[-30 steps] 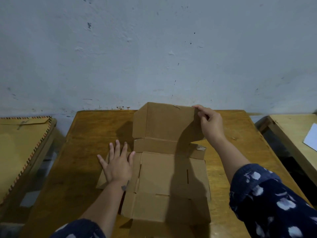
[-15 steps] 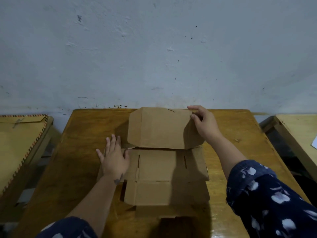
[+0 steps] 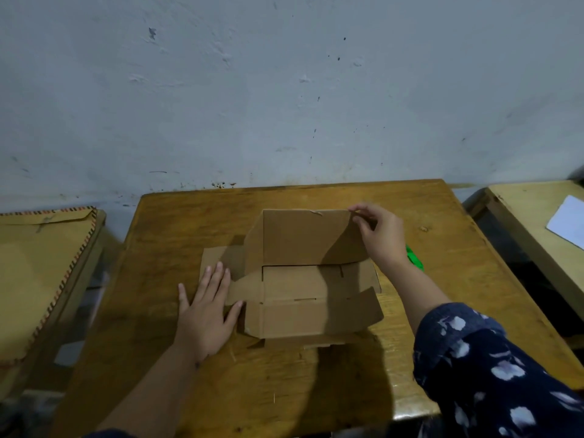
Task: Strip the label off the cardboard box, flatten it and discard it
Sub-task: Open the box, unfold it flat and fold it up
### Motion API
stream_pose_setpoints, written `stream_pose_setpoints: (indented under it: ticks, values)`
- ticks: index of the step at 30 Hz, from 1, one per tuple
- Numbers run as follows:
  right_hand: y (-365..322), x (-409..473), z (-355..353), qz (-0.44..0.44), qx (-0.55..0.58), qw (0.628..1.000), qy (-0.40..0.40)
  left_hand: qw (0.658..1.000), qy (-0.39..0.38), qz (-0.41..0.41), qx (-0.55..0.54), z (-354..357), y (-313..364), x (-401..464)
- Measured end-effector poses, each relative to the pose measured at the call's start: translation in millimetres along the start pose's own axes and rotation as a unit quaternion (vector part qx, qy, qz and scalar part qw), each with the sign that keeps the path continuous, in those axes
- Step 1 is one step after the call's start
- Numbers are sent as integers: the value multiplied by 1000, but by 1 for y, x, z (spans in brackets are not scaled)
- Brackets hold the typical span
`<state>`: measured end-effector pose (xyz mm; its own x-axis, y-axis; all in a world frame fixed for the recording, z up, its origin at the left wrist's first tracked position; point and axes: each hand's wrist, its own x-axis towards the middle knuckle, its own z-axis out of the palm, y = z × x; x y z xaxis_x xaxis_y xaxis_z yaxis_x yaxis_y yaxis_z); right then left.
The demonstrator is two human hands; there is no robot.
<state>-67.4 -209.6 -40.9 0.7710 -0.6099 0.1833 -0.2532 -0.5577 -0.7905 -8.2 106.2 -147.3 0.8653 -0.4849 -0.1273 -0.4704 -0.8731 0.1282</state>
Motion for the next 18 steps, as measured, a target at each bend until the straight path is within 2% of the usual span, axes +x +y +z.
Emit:
stream_pose_setpoints:
  ticks: [5,12,14,18]
  values:
    - [-7,-5,9,-4,14,998,60,999,-14,-43,-14,-7,11,12]
    - [-12,4,14,-26,7,999,39,996,-56,-70,-25,-22,12,41]
    - [-5,-4,10,-22,7,1000,12,995,-39,-75,-59,-31,9,43]
    - [10,-22,4,-34,-24,999,-17,976,16,-83,-202,-65,14,59]
